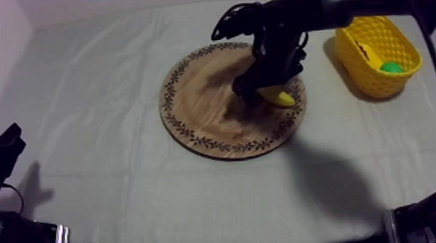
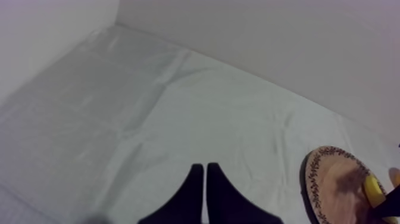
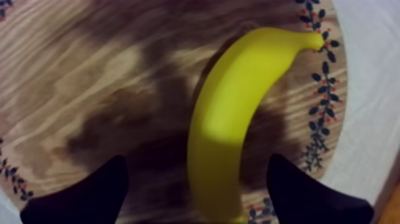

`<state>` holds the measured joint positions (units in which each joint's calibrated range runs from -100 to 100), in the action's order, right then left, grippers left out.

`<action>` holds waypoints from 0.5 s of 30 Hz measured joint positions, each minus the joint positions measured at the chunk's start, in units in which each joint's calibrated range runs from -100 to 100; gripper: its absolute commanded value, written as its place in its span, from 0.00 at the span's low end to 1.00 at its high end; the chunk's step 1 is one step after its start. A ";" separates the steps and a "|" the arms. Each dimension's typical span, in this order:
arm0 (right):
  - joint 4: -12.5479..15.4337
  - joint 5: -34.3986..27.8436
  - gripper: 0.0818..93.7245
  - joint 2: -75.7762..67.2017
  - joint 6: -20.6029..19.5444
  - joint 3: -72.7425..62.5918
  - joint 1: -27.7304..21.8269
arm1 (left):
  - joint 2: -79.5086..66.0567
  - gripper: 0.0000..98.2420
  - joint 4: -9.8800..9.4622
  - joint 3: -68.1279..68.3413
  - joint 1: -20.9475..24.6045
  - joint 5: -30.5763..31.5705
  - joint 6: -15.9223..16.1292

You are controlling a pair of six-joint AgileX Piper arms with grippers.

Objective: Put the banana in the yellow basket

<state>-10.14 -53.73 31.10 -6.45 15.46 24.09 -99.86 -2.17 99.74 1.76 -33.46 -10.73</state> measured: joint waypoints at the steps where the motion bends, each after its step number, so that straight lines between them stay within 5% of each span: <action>1: -0.14 -0.43 0.84 0.80 -0.08 -0.65 -0.10 | 0.00 0.00 0.00 0.00 0.00 0.00 0.00; 15: -0.04 -1.37 0.09 5.42 -0.73 -4.70 -0.60 | 0.00 0.00 0.00 0.00 0.00 0.00 0.00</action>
<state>-10.18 -55.09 36.52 -7.19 10.76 23.49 -99.86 -2.17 99.74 1.76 -33.46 -10.73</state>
